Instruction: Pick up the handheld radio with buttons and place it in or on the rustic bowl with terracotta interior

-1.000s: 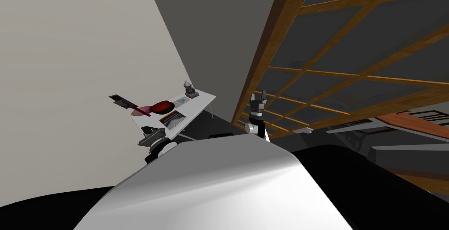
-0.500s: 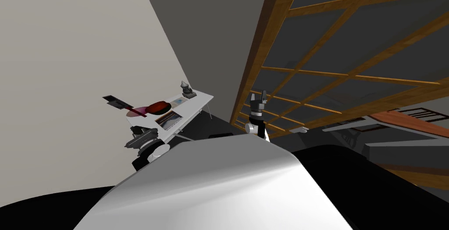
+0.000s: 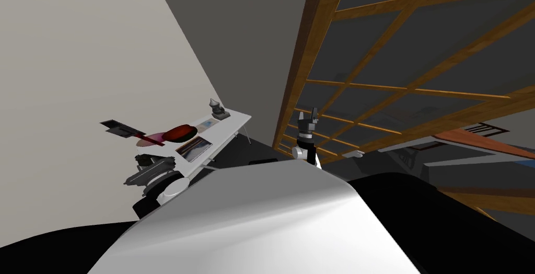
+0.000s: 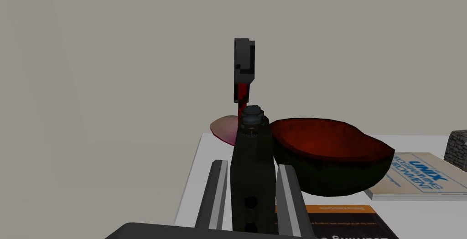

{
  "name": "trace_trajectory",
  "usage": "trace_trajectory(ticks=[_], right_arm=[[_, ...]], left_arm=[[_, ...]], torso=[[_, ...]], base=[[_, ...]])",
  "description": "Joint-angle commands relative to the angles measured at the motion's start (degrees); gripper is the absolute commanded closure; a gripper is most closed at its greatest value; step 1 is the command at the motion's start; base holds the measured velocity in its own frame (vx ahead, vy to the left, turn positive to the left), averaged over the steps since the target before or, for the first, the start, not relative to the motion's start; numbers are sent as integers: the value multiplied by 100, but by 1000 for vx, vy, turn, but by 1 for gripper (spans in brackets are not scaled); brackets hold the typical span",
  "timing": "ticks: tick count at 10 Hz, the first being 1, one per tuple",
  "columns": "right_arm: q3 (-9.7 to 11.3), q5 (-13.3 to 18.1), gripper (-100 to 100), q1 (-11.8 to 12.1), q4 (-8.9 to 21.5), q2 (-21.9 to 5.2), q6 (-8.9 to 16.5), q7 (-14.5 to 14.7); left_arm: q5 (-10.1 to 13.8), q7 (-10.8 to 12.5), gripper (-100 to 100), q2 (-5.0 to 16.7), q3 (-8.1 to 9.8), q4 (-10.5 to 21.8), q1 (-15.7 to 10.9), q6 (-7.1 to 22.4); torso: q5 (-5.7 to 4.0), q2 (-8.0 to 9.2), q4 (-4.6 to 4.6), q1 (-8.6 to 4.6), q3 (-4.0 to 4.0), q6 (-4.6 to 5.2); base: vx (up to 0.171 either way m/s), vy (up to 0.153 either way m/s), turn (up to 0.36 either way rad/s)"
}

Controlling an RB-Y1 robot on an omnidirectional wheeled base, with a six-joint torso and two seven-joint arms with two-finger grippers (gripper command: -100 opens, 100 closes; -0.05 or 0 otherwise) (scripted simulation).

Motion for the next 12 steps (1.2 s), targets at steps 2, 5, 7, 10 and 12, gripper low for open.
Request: trace_trajectory(ticks=[2, 5, 7, 10, 12], right_arm=[[0, 0, 0, 0, 0, 0, 0, 0], [-1, 0, 0, 1, 0, 0, 0, 0], [0, 0, 0, 0, 0, 0, 0, 0], [0, 0, 0, 0, 0, 0, 0, 0], [0, 0, 0, 0, 0, 0, 0, 0]], left_arm=[[437, 88, 100, 319, 118, -5, 315, -104], [861, 80, 100, 532, 234, -41, 558, -150], [1231, 73, 100, 722, 356, -78, 814, -202], [1520, 70, 100, 807, 417, -98, 944, -229], [1903, 64, 100, 959, 538, -139, 1201, -287]], torso=[[1, -1, 0, 1, -1, -4], [3, 0, 1, 12, 0, -9], [-3, 1, 2, 5, 2, -8], [-2, 8, 4, 1, 5, -12], [-7, 15, 6, -11, 10, -12]], base=[[89, 5, -109], [78, 30, -90], [92, 26, -140], [53, 13, -61], [54, 5, -123]])
